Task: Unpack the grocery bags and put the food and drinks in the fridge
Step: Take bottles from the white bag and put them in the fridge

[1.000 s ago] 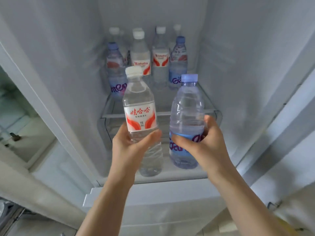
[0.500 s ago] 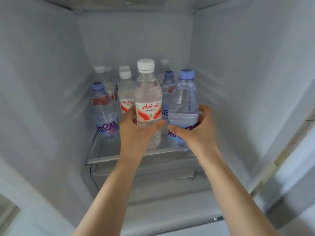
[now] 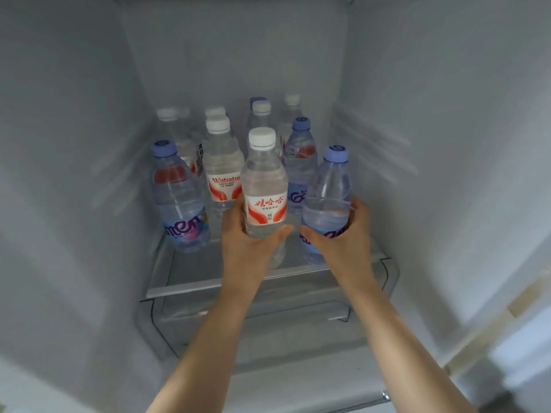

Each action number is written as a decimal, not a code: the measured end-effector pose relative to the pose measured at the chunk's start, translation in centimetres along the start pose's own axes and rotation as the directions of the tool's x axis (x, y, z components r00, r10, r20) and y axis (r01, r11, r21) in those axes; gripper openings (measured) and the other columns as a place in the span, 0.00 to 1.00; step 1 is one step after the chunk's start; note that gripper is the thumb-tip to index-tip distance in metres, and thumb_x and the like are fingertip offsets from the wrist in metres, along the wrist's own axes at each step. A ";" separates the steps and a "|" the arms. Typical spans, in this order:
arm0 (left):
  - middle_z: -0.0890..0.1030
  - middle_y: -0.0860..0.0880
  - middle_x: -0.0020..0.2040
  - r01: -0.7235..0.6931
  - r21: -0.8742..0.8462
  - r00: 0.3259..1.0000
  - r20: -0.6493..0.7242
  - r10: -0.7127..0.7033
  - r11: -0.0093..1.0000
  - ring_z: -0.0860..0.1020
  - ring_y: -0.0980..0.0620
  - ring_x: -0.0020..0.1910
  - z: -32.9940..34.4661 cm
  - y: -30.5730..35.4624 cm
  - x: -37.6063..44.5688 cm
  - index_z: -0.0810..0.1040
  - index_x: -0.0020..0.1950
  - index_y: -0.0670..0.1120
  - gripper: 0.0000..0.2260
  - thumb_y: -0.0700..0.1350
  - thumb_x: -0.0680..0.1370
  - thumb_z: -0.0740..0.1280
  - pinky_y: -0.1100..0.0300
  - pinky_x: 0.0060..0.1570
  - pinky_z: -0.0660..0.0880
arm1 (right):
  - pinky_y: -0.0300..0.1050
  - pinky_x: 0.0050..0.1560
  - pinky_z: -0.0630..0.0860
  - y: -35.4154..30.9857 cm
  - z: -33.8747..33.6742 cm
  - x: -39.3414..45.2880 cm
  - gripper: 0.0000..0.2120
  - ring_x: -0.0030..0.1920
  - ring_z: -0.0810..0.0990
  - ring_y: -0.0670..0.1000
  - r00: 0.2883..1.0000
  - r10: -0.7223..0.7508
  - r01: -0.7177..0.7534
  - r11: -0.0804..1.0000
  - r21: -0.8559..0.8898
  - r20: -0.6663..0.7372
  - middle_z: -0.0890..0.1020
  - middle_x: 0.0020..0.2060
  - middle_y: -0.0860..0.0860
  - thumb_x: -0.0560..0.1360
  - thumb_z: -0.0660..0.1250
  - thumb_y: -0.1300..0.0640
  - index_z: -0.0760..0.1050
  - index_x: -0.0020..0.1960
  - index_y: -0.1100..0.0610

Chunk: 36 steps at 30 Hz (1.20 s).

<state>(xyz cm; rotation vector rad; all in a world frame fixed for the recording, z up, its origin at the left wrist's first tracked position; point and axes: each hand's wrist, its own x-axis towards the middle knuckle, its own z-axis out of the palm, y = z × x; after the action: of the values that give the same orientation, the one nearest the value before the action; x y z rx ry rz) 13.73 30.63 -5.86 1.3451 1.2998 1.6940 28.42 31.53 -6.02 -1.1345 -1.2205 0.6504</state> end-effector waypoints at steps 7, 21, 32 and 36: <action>0.75 0.66 0.59 -0.029 0.193 0.999 -0.007 0.031 0.981 0.75 0.66 0.59 -1.0 -0.4 -1.1 0.66 0.73 0.55 0.41 0.45 0.64 0.81 0.73 0.55 0.71 | 0.37 0.55 0.76 0.3 -0.7 -0.8 0.38 0.56 0.78 0.42 0.994 0.020 -0.005 0.991 -0.137 0.107 0.76 0.56 0.41 0.64 0.80 0.57 0.61 0.65 0.44; 0.82 0.46 0.59 -0.104 0.458 0.979 -0.109 0.171 0.883 0.81 0.48 0.57 1.3 -2.7 -1.1 0.72 0.71 0.46 0.34 0.43 0.67 0.79 0.50 0.56 0.79 | 0.21 0.41 0.70 1.2 0.4 0.6 0.36 0.49 0.76 0.40 0.995 0.018 0.006 0.972 -0.233 0.102 0.77 0.54 0.43 0.65 0.79 0.57 0.66 0.69 0.52; 0.78 0.38 0.64 -0.081 0.653 0.968 -0.128 0.215 0.753 0.76 0.38 0.64 4.2 -5.1 2.5 0.64 0.75 0.41 0.36 0.44 0.71 0.77 0.43 0.60 0.75 | 0.39 0.50 0.77 2.8 2.0 3.2 0.38 0.54 0.79 0.47 0.998 -0.012 0.026 0.970 -0.240 0.061 0.79 0.57 0.49 0.63 0.80 0.55 0.67 0.68 0.54; 0.71 0.37 0.70 -0.068 0.725 0.965 -0.126 0.229 0.686 0.69 0.38 0.71 4.8 -6.1 3.4 0.57 0.77 0.41 0.39 0.45 0.72 0.75 0.43 0.67 0.70 | 0.29 0.47 0.72 3.0 2.5 3.8 0.36 0.53 0.78 0.45 0.998 -0.010 0.025 0.969 -0.244 0.065 0.79 0.56 0.47 0.64 0.79 0.56 0.68 0.69 0.53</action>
<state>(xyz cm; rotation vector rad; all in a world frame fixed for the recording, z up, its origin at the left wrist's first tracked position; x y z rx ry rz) 16.55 37.22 -10.39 1.7683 2.1866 1.4985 27.62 36.72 -7.46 -1.3140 -1.3919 0.5353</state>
